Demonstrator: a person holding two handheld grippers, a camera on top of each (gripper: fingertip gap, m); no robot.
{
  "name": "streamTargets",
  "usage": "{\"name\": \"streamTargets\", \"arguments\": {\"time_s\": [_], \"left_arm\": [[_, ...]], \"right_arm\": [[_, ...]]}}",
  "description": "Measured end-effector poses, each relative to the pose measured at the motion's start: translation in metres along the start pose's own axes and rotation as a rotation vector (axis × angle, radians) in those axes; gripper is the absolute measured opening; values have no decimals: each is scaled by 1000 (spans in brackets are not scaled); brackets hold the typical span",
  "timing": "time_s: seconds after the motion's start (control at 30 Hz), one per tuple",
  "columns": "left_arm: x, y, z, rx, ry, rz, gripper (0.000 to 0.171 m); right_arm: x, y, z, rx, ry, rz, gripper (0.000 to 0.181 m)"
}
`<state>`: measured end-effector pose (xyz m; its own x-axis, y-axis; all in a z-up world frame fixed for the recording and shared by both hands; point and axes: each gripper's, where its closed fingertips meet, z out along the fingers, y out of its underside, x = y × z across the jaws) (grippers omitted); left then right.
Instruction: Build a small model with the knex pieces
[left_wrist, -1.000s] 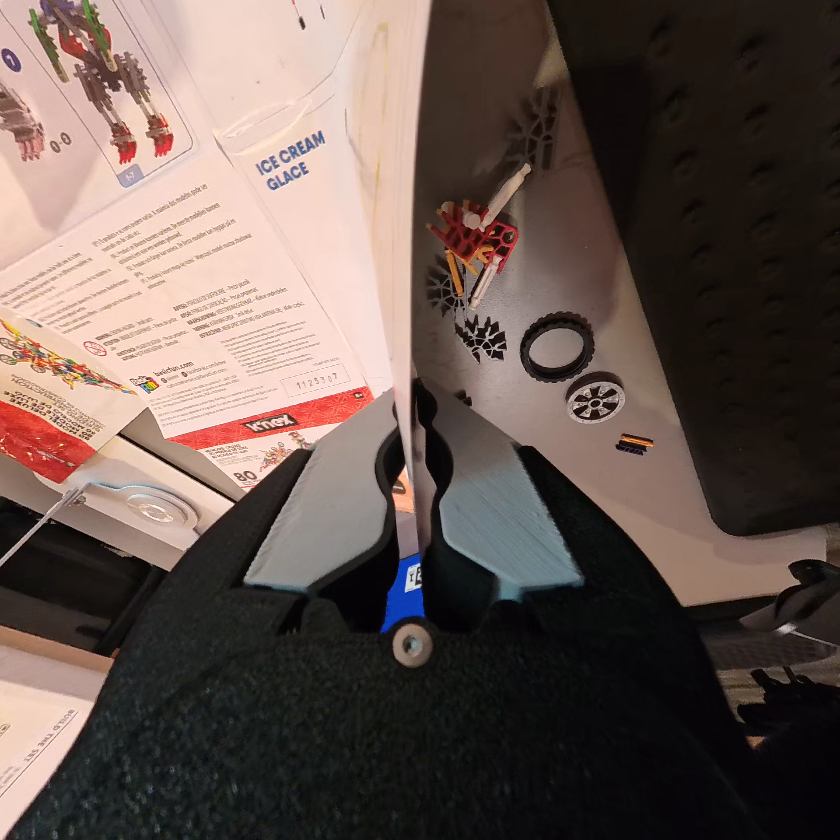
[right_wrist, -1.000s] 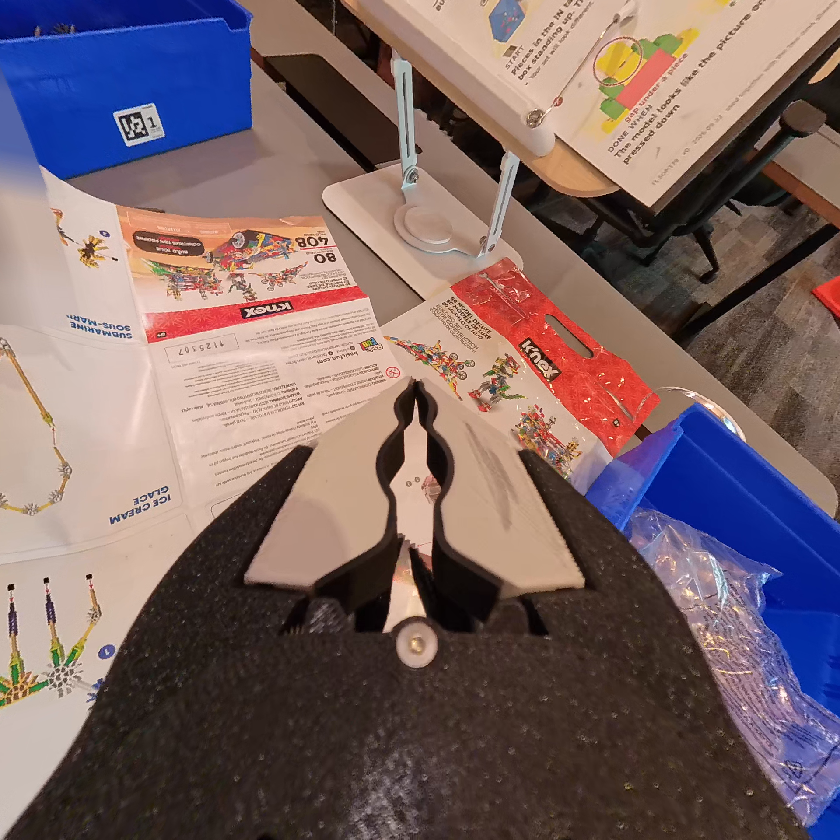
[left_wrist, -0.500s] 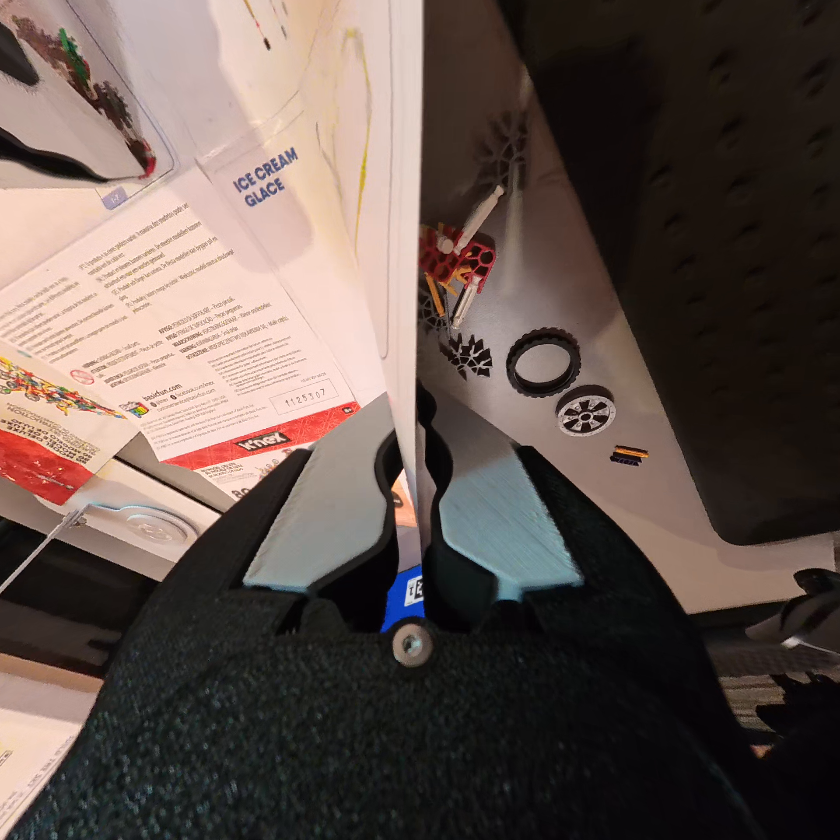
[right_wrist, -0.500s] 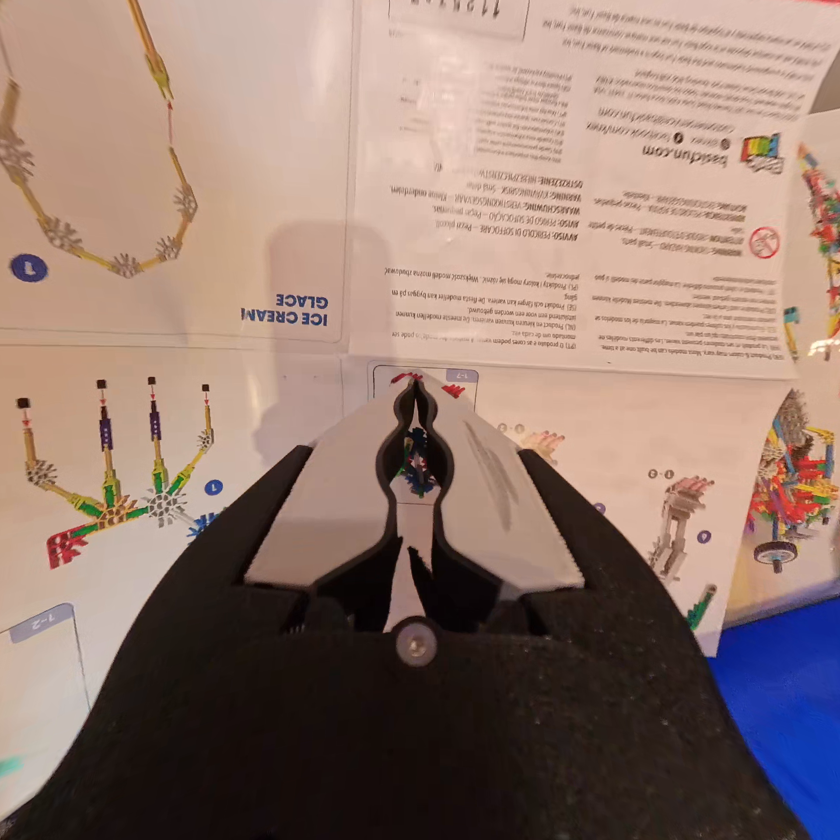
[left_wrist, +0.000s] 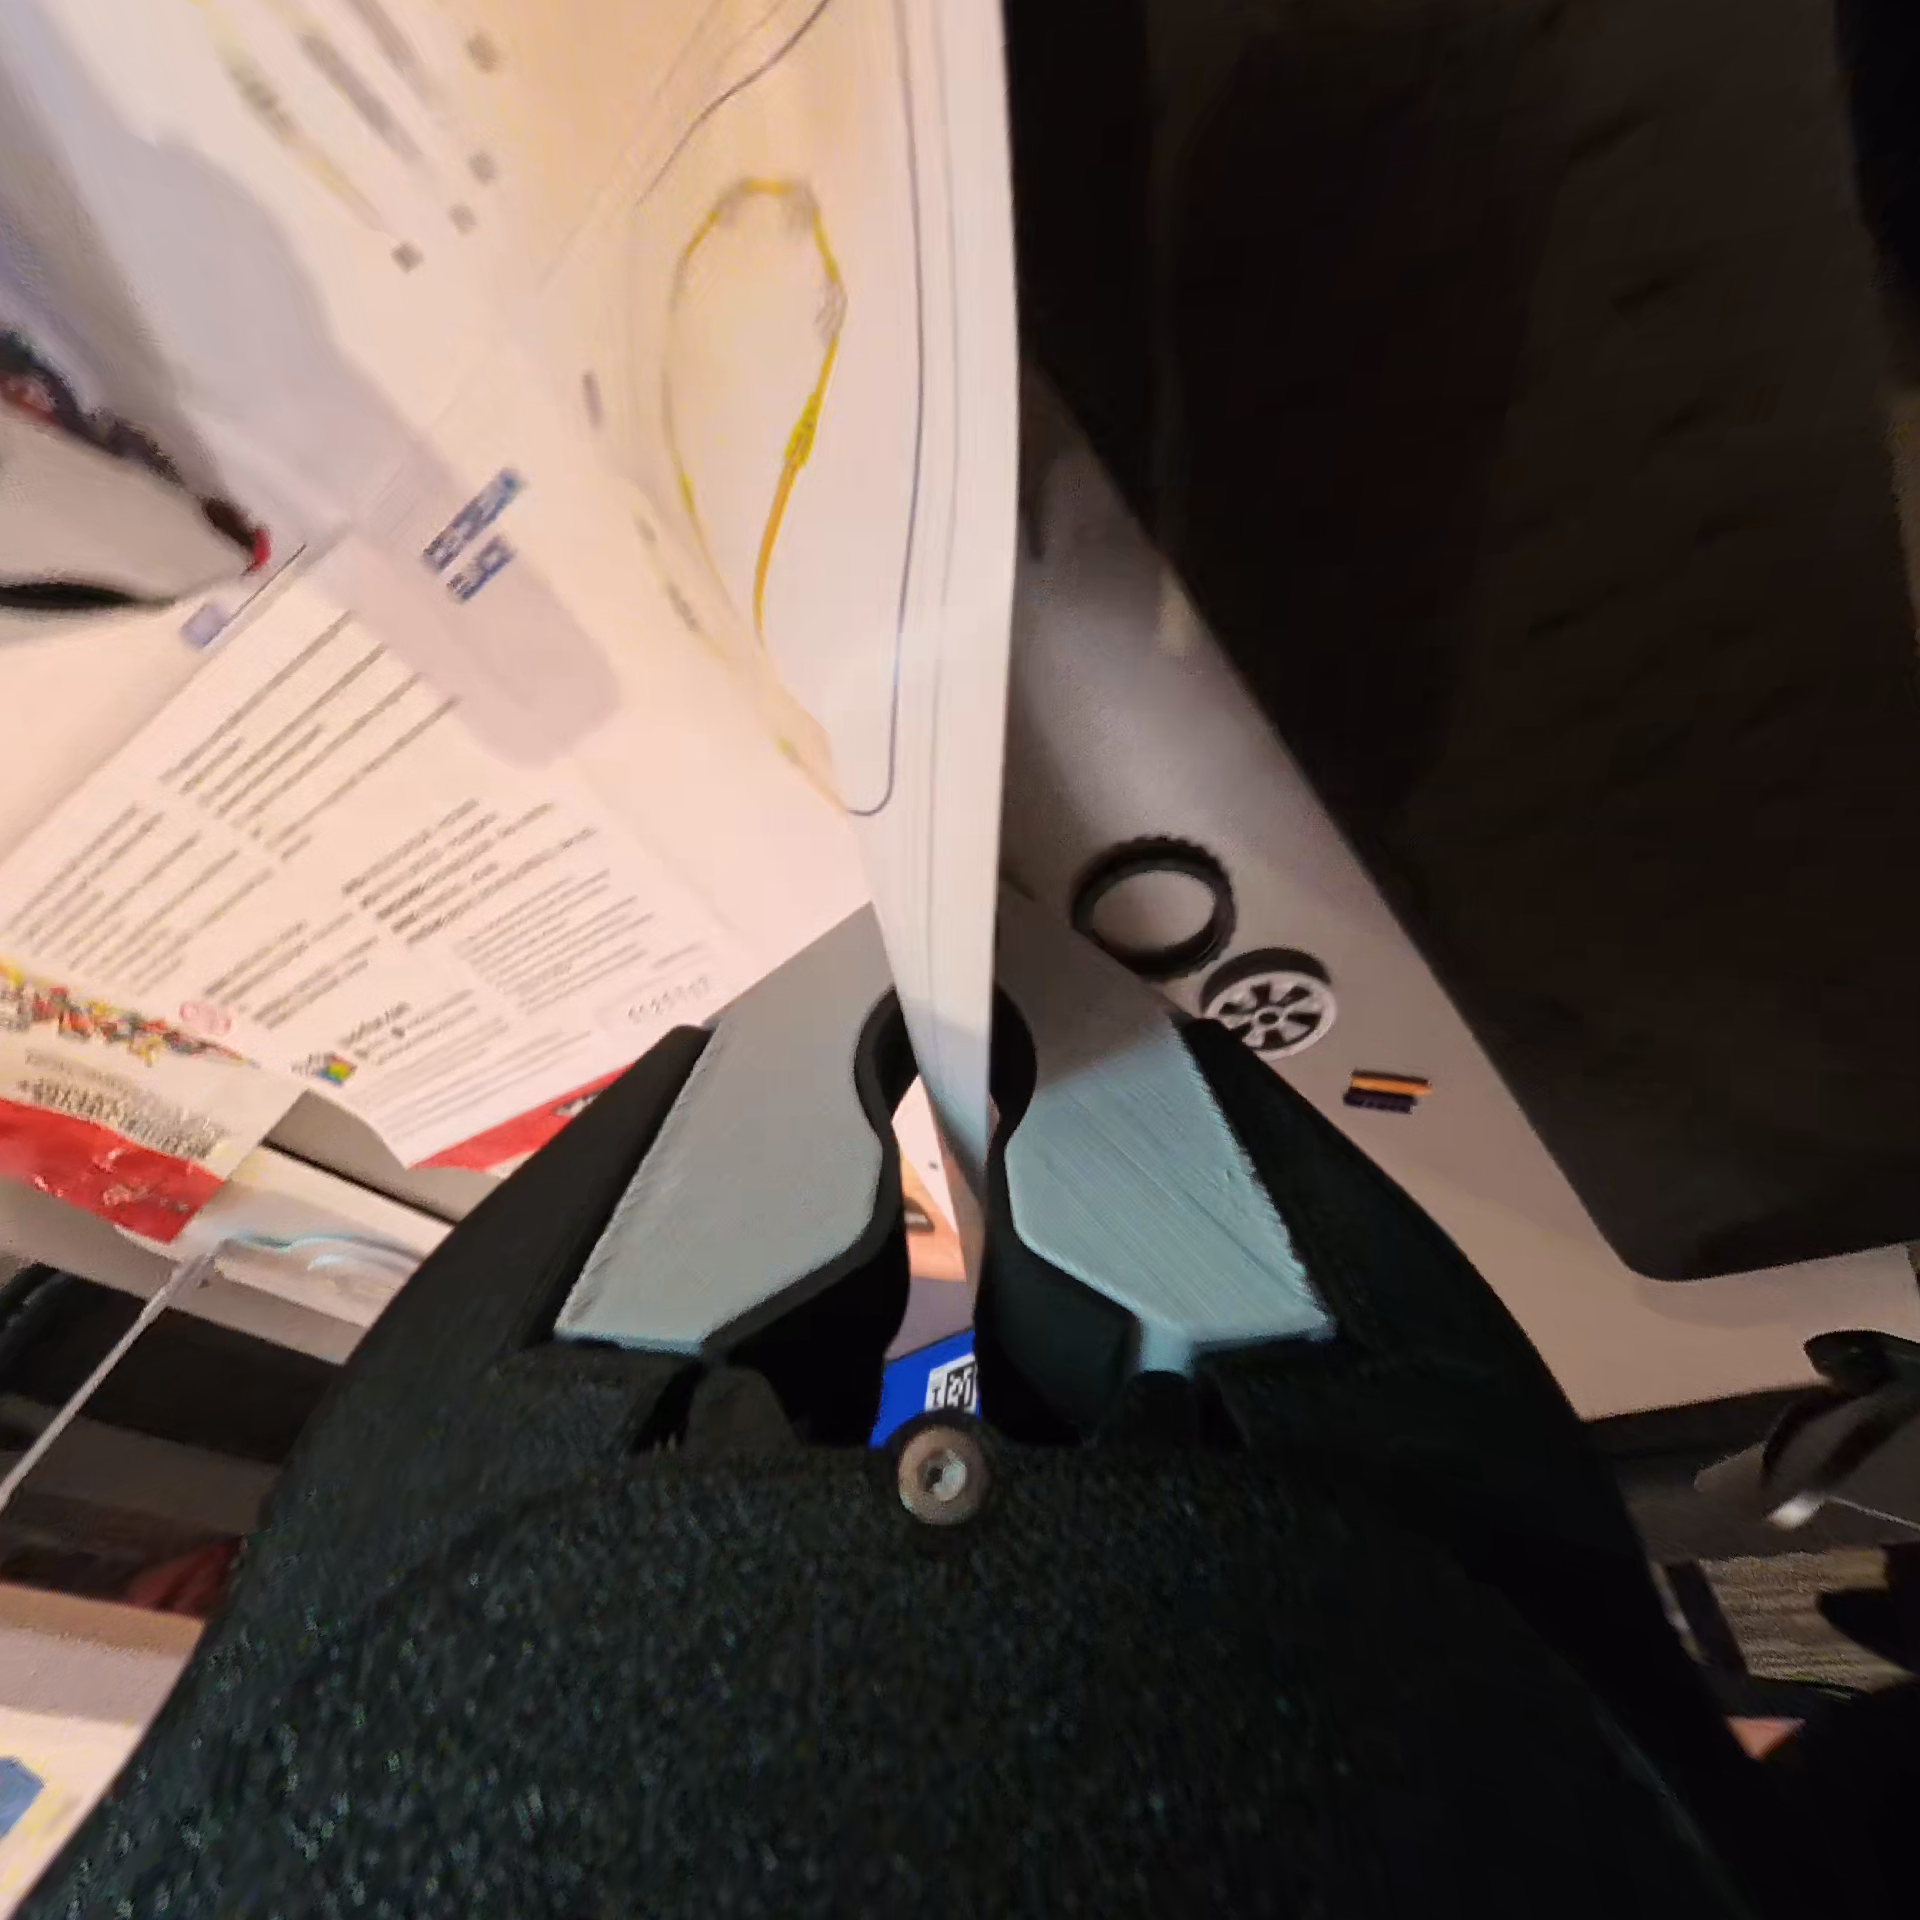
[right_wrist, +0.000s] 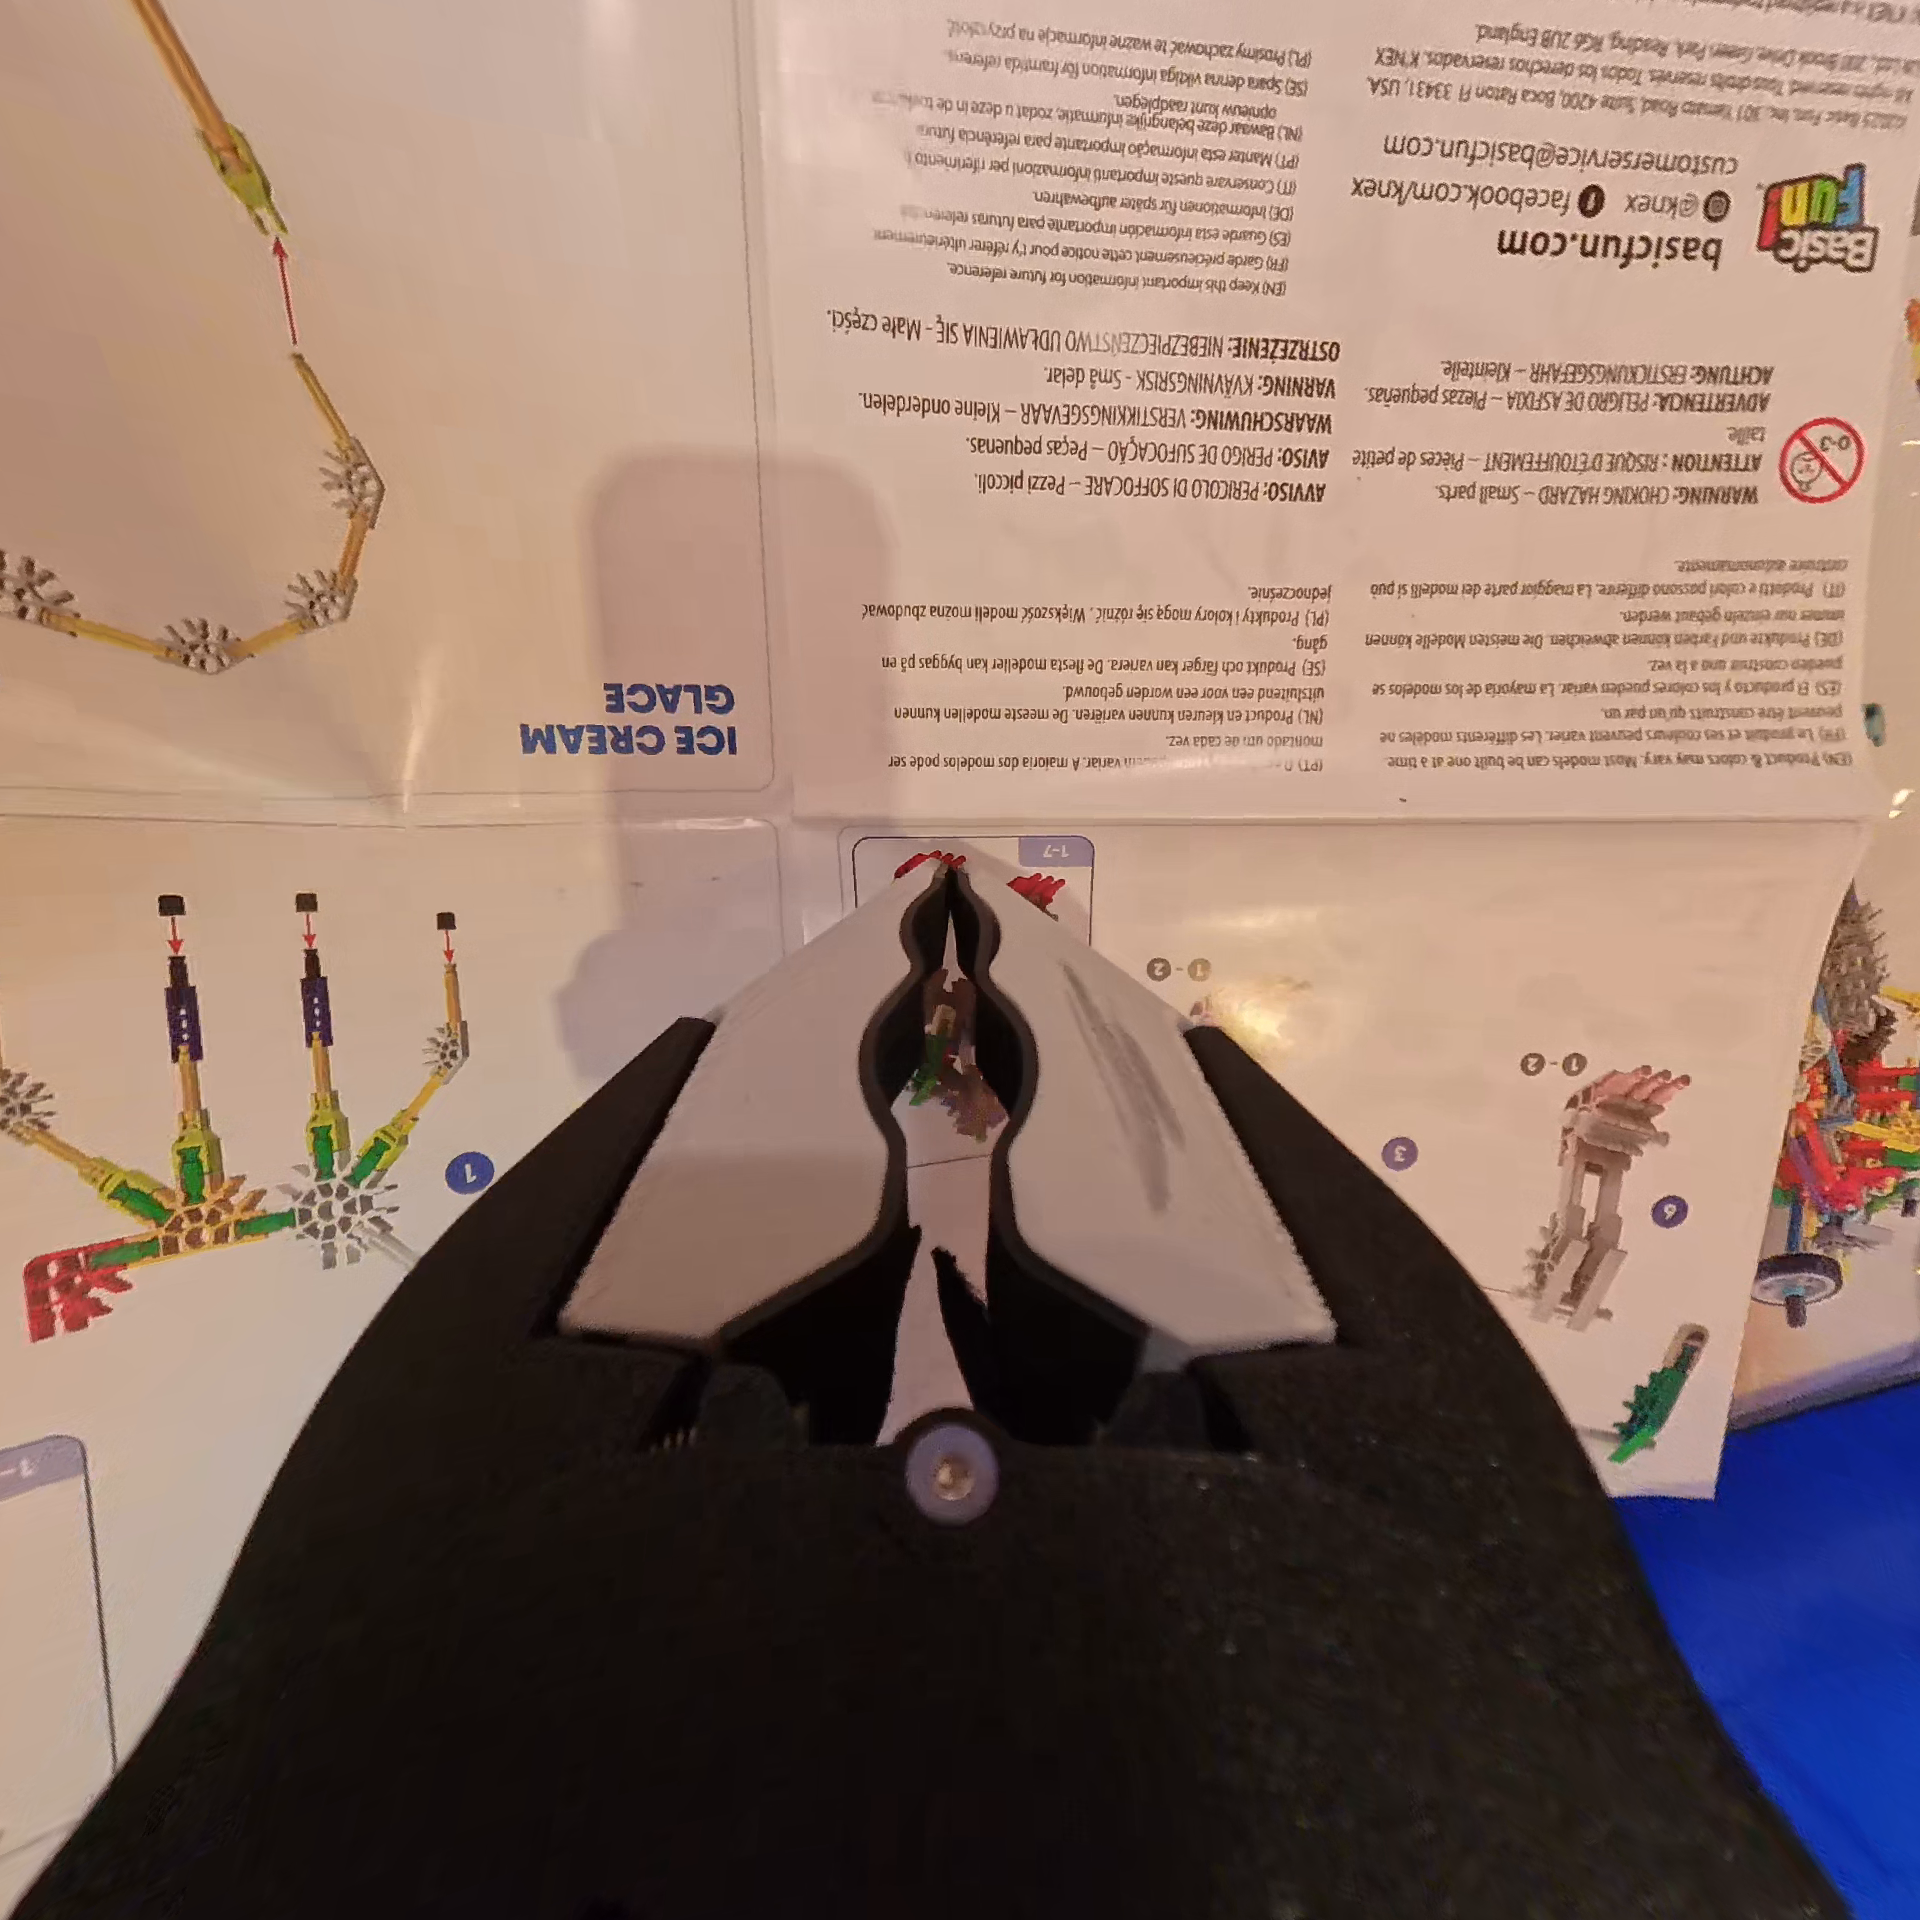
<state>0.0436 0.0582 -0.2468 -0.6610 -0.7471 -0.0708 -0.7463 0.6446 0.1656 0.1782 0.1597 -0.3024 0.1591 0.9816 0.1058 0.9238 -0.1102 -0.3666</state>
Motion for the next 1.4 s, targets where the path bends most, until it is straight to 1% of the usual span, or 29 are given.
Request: {"name": "streamTargets", "arguments": {"time_s": [0.1,0.3,0.47,0.53,0.6,0.73,0.8,0.9,1.03,1.1,1.17,1.27,1.33,1.4], "left_arm": [[8,-7,10,-27,-43,17,0],[8,-7,10,-81,-165,16,2],[5,-3,7,-100,-199,17,3],[1,-1,3,-93,-208,15,0],[-10,5,-6,-85,-223,-4,0],[-44,24,-28,-49,-252,-72,0],[-62,33,-35,-33,-246,-99,0],[-89,46,-36,-28,-239,-128,0],[-121,64,-24,-12,-196,-191,0],[-131,74,-14,-9,-170,-222,0],[-138,78,-4,23,-135,-256,0],[-148,81,7,85,-92,-305,0],[-154,86,15,101,-74,-334,0],[-161,91,22,121,-64,-357,0]], "right_arm": [[0,0,0,-3,9,-9,0],[0,0,0,-1,10,-8,0],[0,0,0,1,8,-4,0],[0,0,0,2,6,-1,0],[0,0,0,4,2,2,0],[1,0,0,15,-13,17,0],[1,0,1,20,-19,22,0],[1,0,1,27,-30,31,0],[6,1,-3,47,-46,91,0],[17,2,-11,84,-47,169,0],[37,3,-27,152,-17,265,0],[70,-5,-66,329,34,390,0],[85,-11,-93,439,69,440,0],[95,-14,-110,507,108,470,0]]}}
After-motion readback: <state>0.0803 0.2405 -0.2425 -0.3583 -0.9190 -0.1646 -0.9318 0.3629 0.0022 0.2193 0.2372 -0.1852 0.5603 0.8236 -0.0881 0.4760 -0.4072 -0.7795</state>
